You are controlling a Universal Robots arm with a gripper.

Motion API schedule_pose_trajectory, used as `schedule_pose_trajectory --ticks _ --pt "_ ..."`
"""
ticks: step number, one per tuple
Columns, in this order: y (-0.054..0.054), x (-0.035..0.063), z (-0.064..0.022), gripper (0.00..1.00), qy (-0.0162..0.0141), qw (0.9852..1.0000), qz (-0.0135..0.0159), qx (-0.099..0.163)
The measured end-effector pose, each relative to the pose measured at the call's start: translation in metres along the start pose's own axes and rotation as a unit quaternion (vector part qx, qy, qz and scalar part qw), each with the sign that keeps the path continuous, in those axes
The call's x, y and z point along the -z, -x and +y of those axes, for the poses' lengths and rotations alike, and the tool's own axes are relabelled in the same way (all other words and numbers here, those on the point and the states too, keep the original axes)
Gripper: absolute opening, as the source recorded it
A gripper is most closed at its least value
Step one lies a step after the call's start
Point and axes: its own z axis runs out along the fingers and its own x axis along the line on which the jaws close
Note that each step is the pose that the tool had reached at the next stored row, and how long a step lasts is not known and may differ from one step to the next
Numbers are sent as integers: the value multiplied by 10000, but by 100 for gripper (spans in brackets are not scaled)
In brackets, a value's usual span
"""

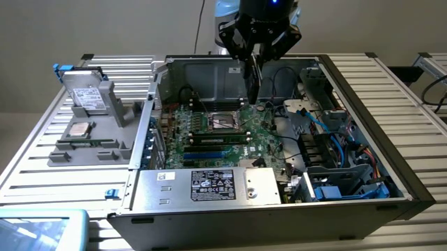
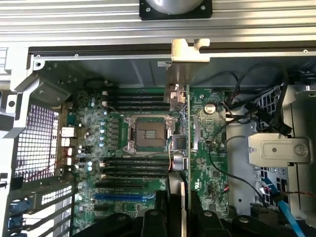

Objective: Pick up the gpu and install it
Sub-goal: 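Pick up the gpu and move the gpu toward the slot, then insert the gpu into the slot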

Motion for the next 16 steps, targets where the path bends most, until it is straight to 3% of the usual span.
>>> schedule_pose_trajectory --ticks 4,9,13,16 --pt "1 -1 0 29 -1 10000 8 61" --pt "1 -2 0 29 -13 9987 69 506" --pt "1 -2 0 29 -18 9962 117 865" --pt "1 -3 0 29 1 9934 153 1140"
